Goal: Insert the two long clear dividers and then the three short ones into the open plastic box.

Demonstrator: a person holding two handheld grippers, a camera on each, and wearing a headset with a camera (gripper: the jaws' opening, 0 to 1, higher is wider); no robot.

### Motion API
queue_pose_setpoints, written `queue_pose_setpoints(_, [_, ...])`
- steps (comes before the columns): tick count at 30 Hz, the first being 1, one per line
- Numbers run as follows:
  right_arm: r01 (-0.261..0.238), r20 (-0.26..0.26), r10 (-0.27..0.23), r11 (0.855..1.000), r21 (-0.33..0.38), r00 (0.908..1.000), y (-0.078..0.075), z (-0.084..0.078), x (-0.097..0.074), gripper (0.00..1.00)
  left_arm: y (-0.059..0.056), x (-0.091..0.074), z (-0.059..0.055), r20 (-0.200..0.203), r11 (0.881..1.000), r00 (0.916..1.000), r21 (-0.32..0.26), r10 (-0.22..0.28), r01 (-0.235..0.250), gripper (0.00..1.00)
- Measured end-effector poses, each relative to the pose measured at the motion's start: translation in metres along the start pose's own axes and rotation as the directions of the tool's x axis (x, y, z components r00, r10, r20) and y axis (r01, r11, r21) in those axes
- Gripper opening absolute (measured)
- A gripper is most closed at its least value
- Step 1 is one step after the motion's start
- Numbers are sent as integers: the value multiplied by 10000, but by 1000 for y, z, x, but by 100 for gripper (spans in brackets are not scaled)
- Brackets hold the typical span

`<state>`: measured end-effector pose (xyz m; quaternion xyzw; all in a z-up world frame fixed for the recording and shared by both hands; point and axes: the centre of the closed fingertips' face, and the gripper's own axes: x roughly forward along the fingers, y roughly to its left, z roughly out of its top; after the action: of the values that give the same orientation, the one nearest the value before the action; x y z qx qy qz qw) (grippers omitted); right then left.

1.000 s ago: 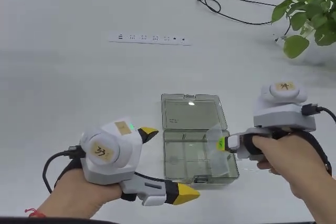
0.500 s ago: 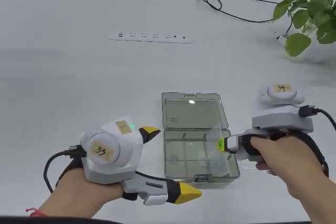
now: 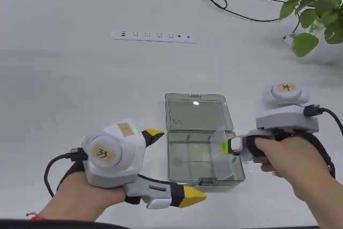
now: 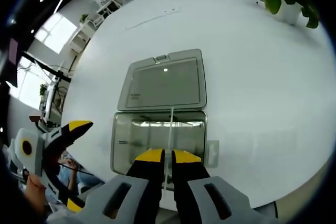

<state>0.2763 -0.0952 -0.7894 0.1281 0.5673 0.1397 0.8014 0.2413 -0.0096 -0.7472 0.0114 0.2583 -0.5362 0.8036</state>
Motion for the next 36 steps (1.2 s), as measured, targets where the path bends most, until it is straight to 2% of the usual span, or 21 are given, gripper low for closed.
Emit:
queue_pose_setpoints(6, [98,2,-98,9998,-169,10000,-2,1,1,7,1,0,0,3,10000,10000,8,19,-19,97])
queue_pose_setpoints(15, [118,152,-108,9978,-650,9998,2,-1,2,7,2,0,0,-24,10000,10000,8,33,-33,98])
queue_pose_setpoints(19, [-146,152,156,9979,-625,9998,-1,2,7,7,2,1,-3,-94,10000,10000,61,24,-24,100])
queue_pose_setpoints(25, [-382,132,398,9942,-1006,9991,2,2,14,8,3,0,-4,-190,9999,9998,137,-16,19,100])
queue_pose_setpoints(26, [-417,134,438,9907,-1293,9990,2,2,16,9,4,0,-5,-223,9999,9998,119,7,-5,100])
queue_pose_setpoints(36, [-692,13,700,9879,-1386,9975,0,-1,25,9,7,-2,-5,-242,9999,9996,63,125,-123,100])
